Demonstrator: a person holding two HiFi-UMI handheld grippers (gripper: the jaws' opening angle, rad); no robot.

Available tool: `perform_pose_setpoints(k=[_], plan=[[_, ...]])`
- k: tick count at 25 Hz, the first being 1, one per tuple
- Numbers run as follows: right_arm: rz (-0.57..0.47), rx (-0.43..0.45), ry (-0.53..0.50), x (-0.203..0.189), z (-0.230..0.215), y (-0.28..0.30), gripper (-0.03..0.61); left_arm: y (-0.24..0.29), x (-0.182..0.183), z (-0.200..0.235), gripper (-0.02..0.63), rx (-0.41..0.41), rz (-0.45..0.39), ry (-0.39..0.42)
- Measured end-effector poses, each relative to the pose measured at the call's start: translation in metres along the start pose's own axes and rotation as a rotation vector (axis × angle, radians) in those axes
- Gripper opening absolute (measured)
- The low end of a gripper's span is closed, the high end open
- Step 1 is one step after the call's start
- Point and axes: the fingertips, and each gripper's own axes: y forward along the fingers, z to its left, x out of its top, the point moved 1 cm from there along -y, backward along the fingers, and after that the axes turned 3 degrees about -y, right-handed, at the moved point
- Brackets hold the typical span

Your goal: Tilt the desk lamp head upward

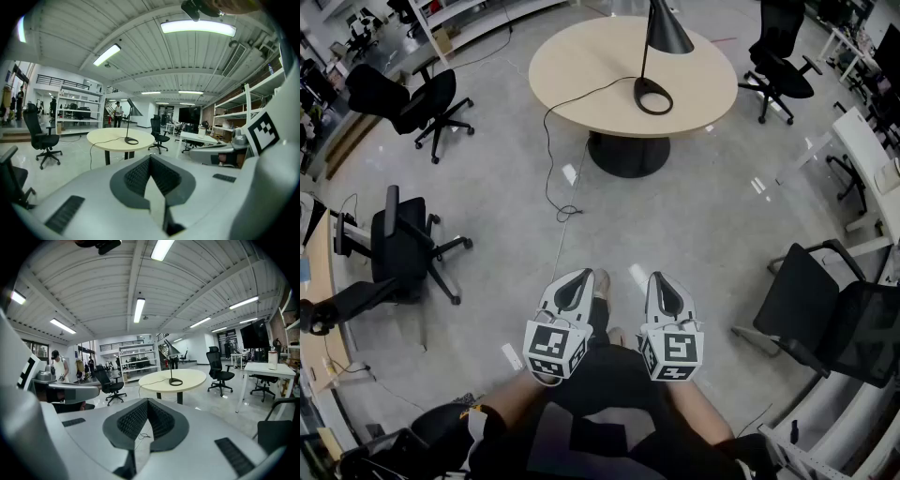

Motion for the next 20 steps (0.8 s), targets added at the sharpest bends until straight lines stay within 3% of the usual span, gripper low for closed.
perform_pose_setpoints(k=[8,20], plan=[[0.042,-0.046,0.014,0.022,-0.039,0.085,0.015,0.097,0.03,0.035,0.046,-0.073,0.018,0.006],[0.035,-0.083,-0.024,0.119,-0.054,0.229,0.014,0.216,0.112,0.132,0.046,-0.171,-0.009,-0.046]])
